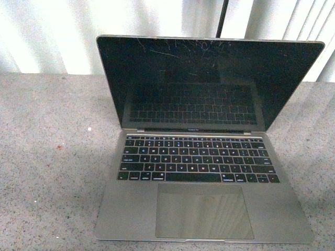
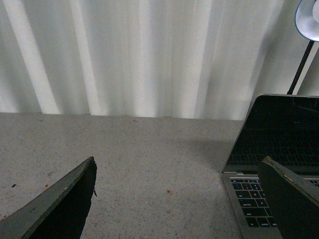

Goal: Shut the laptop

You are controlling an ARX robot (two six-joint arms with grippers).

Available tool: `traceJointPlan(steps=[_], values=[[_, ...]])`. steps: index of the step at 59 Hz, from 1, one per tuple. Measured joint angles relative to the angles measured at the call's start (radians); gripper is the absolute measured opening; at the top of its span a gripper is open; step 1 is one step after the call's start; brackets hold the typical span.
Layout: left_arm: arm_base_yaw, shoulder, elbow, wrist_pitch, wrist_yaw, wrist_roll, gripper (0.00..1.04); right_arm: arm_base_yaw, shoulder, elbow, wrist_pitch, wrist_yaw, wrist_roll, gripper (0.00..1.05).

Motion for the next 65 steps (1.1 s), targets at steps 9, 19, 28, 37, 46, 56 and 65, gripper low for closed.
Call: traceJointPlan(steps=[9,19,28,37,46,56,65], values=[[0.000,0.000,0.000,0.000,0.000,0.000,0.98,0.000,0.000,0.000,0.000,0.000,0.000,0.97],[0.000,0.000,0.000,0.000,0.000,0.000,0.98,0.000,0.000,0.000,0.000,0.000,0.000,0.97],[0.000,0.000,0.000,0.000,0.000,0.000,0.98,0.000,0.000,0.000,0.000,0.000,0.000,0.97],[0.000,0.000,0.000,0.000,0.000,0.000,0.98,0.000,0.000,0.000,0.000,0.000,0.000,0.97],[0.000,0.000,0.000,0.000,0.000,0.000,0.98,0.000,0.000,0.000,0.000,0.000,0.000,0.97],[-0.033,0.034,0.017,-0.052,-0.109,-0.060,0.98,0.017,0.037,0.030,-0.075,0.087,0.015,0.97],[0.003,0.506,0.156,0.314,0.018,-0.253,0.98,-0.093,0.463,0.201,0.169,-0.020,-0.061,0.97]])
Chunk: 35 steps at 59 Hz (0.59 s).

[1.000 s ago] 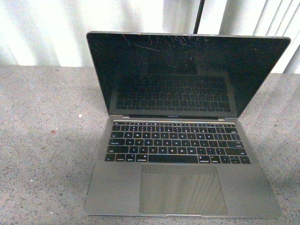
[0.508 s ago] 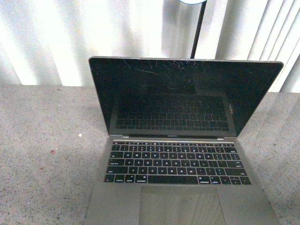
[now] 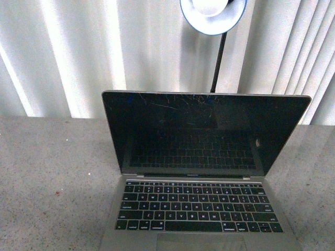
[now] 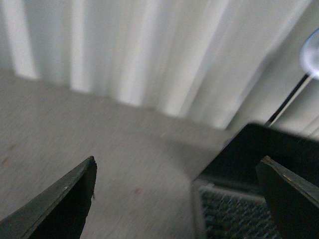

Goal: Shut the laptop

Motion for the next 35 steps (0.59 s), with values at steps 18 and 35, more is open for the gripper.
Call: traceJointPlan(steps=[18,35], values=[[-0.167,0.830,0.604,0.304,0.194,0.211,0.98,-0.047,0.720,0.412,0.286,-0.330,-0.225,0.97],[-0.266,1.126,0.902,0.181,0.082,0.412,0.83,0.041,0.932,0.613,0.192,-0.456,-0.423,0.68]])
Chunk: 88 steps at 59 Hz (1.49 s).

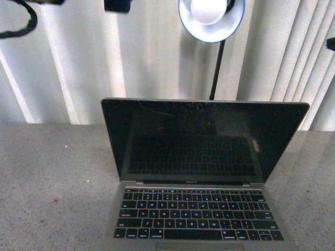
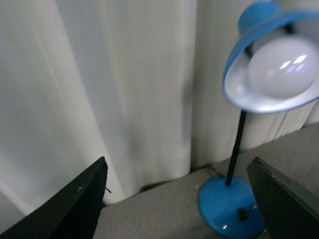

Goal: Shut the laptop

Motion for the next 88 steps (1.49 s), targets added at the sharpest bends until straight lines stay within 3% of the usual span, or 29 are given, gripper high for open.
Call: traceJointPlan(steps=[4,17,21,25,27,28,37,88], values=[[-0.008,0.048,0.034,-0.065,-0.037,0.060,0.70,0.010,0.031,0.026,-0.018,-0.066,-0.049,0.56],[-0.026,0.090,0.071,-0.124,-0.052,0.192,0.33,0.029,0.124,0.131,-0.145,-0.093,-0.162,0.17],[-0.029,0.090,0.083,-0.182,-0.039,0.221,0.17,0.037,0.153,0.160,-0.159,-0.090,-0.177,0.03],[-0.029,0.091,0.083,-0.229,-0.019,0.241,0.03,0.048,0.182,0.185,-0.180,-0.096,-0.198,0.03],[-0.029,0.092,0.083,-0.244,-0.016,0.253,0.04,0.056,0.196,0.196,-0.188,-0.099,-0.206,0.03],[-0.040,0.135,0.099,-0.314,-0.021,0.314,0.04,0.107,0.281,0.263,-0.240,-0.101,-0.252,0.03],[-0.049,0.155,0.127,-0.390,-0.013,0.344,0.04,0.113,0.296,0.292,-0.280,-0.108,-0.272,0.03],[-0.099,0.120,0.093,-0.530,0.024,0.393,0.04,0.117,0.282,0.192,-0.401,-0.153,-0.396,0.03]])
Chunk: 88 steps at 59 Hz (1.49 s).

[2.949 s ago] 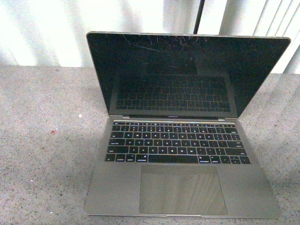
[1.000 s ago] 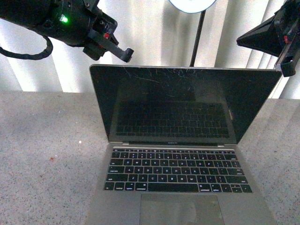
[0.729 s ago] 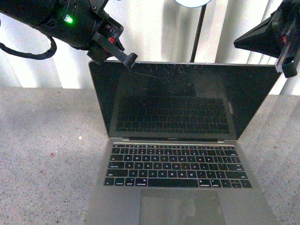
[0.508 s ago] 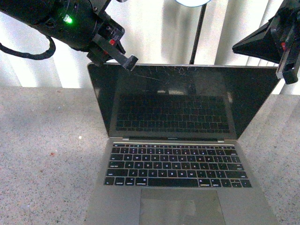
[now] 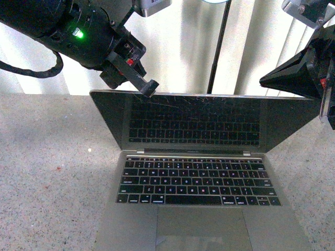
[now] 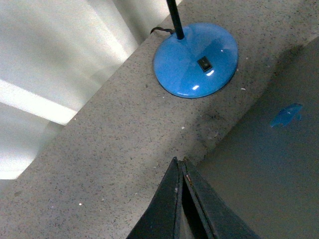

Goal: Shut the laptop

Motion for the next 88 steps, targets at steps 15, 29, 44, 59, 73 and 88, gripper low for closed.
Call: traceJointPlan(steps=[15,29,44,59,73,88], values=[[-0.007,-0.030,-0.036,-0.038,0.037,0.010,0.04,0.014,0.000,-0.016,-0.037,0.003,-0.036,0.03],[-0.012,-0.033,-0.077,-0.026,0.053,0.006,0.04,0.040,0.002,-0.024,-0.048,0.011,-0.061,0.03],[-0.009,-0.031,-0.131,0.016,0.065,-0.019,0.04,0.046,0.024,-0.036,-0.079,0.027,-0.107,0.03],[-0.006,-0.029,-0.157,0.024,0.071,-0.026,0.04,0.047,0.029,-0.041,-0.089,0.027,-0.123,0.03],[-0.005,-0.029,-0.188,0.043,0.076,-0.041,0.04,0.058,0.031,-0.042,-0.098,0.036,-0.135,0.03],[-0.005,-0.029,-0.214,0.054,0.082,-0.055,0.04,0.077,0.031,-0.052,-0.115,0.037,-0.145,0.03]])
